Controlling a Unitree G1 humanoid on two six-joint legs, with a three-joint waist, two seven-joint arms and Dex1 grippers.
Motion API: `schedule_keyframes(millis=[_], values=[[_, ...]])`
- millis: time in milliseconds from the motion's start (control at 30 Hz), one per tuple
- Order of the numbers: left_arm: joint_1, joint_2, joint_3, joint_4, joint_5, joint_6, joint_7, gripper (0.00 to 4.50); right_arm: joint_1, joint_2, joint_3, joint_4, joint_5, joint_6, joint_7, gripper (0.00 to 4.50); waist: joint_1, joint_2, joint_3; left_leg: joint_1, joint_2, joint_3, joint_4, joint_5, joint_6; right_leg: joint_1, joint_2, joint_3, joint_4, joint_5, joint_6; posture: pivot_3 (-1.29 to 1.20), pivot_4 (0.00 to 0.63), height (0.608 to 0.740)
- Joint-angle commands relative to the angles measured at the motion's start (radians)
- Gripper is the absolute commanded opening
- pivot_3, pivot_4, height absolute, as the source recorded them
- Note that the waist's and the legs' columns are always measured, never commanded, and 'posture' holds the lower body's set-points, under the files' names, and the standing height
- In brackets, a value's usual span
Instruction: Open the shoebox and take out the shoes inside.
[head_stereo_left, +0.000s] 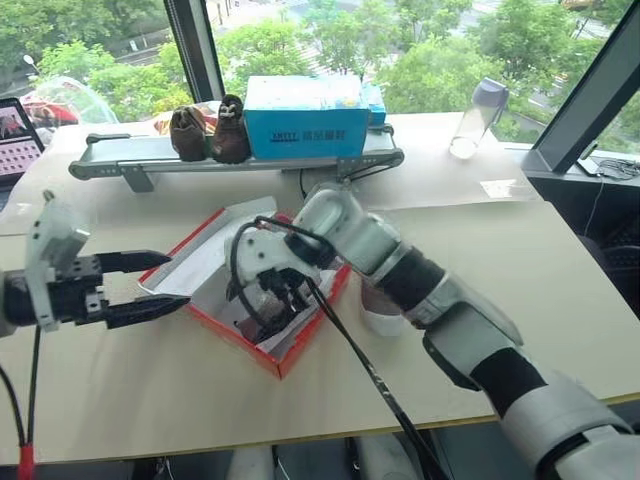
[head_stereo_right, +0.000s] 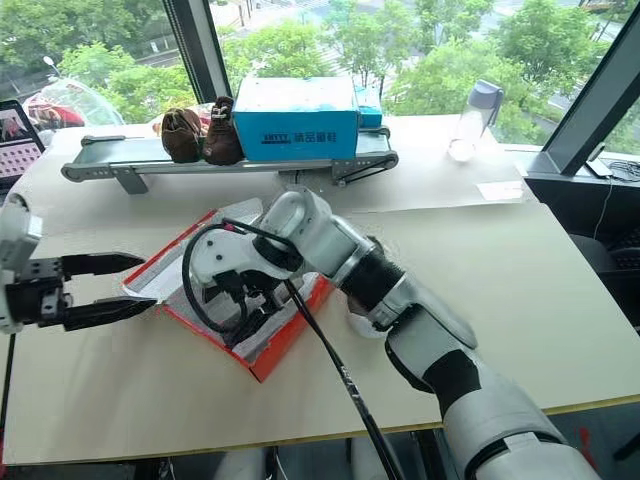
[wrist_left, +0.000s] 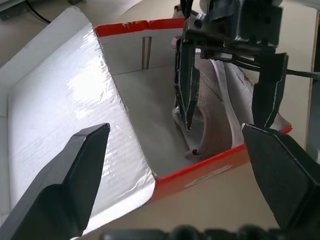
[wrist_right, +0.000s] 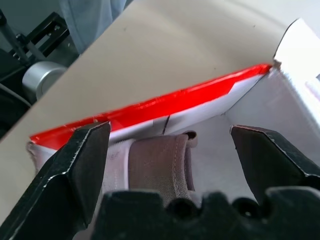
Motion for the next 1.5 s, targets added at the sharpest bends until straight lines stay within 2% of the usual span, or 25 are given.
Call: schedule_keyframes(millis=[33,300,433,533,700,800,1033,1267,1367,1467,1500], values=[[0.020,0.007,0.070,-0.051,-0.027,0.020,0.010,4.50,0.005,0.018,0.008,0.050,-0.037,-0.088,0.027,4.49,0.002,0.000,0.000,0.000,0.000,0.000,0.000,0.000,0.000,0.000,0.000,0.000,0.000,0.000,0.000,0.00,0.150,0.740],[0.055,-0.005,0.111,-0.083,-0.047,0.035,0.039,4.50,-0.013,0.028,0.052,0.209,-0.139,-0.273,0.066,4.49,0.000,-0.001,-0.001,0.001,0.000,0.000,0.000,0.000,0.000,0.001,0.000,-0.001,0.000,0.000,0.000,0.00,0.150,0.740],[0.057,-0.007,0.109,-0.084,-0.050,0.032,0.048,4.50,-0.033,0.034,0.064,0.262,-0.159,-0.310,0.090,3.58,0.002,-0.001,-0.001,0.010,0.000,-0.001,-0.001,0.000,0.000,0.010,0.000,-0.001,-0.001,-0.002,0.003,0.00,0.150,0.740],[0.055,-0.008,0.104,-0.082,-0.051,0.028,0.052,4.50,-0.040,0.040,0.062,0.282,-0.166,-0.324,0.093,2.51,0.004,-0.002,-0.001,0.017,0.000,0.000,-0.003,0.000,-0.001,0.016,-0.001,-0.001,-0.003,-0.003,0.003,0.00,0.150,0.740],[0.042,-0.006,0.084,-0.075,-0.053,0.018,0.059,4.50,-0.049,0.044,0.061,0.302,-0.177,-0.343,0.101,0.82,0.008,-0.002,-0.001,0.017,0.000,0.000,-0.003,0.000,-0.001,0.016,-0.001,-0.001,-0.003,-0.003,0.002,0.00,0.150,0.740],[0.035,-0.004,0.074,-0.072,-0.056,0.014,0.061,4.50,-0.054,0.048,0.055,0.304,-0.177,-0.348,0.099,0.05,0.011,-0.002,-0.001,0.017,0.000,0.000,-0.004,0.000,-0.001,0.015,-0.001,-0.001,-0.003,-0.003,0.002,0.00,0.150,0.740],[0.010,-0.002,0.041,-0.059,-0.055,0.002,0.063,4.50,-0.064,0.047,0.017,0.271,-0.166,-0.340,0.083,0.05,0.022,-0.002,-0.001,0.017,0.000,0.000,-0.004,0.000,-0.001,0.015,-0.001,-0.001,-0.003,-0.003,0.002,0.00,0.150,0.740],[-0.035,0.000,-0.019,-0.027,-0.042,-0.023,0.061,4.50,-0.129,-0.012,-0.032,0.184,-0.106,-0.292,0.109,0.05,0.023,-0.002,-0.001,0.014,0.000,0.000,-0.004,0.000,-0.001,0.013,0.000,-0.001,-0.003,-0.003,0.002,0.00,0.150,0.740],[-0.059,0.004,-0.048,-0.009,-0.035,-0.035,0.056,4.50,-0.160,-0.062,-0.040,0.101,-0.037,-0.256,0.109,0.79,0.021,-0.002,-0.001,0.013,0.000,0.000,-0.005,0.000,-0.001,0.012,0.000,-0.001,-0.003,-0.003,0.002,0.00,0.150,0.740],[-0.080,0.006,-0.072,0.007,-0.028,-0.045,0.049,4.50,-0.166,-0.108,-0.026,0.028,0.021,-0.200,0.109,1.80,0.020,-0.002,-0.001,0.013,0.000,0.000,-0.007,0.000,-0.001,0.010,0.000,-0.001,-0.003,-0.004,0.001,0.00,0.150,0.740],[-0.087,0.006,-0.080,0.012,-0.026,-0.048,0.048,4.50,-0.166,-0.122,-0.022,0.009,0.035,-0.187,0.109,1.99,0.019,-0.002,-0.001,0.013,0.000,0.000,-0.008,0.000,-0.001,0.010,0.000,-0.001,-0.003,-0.004,0.001,0.00,0.150,0.740]])
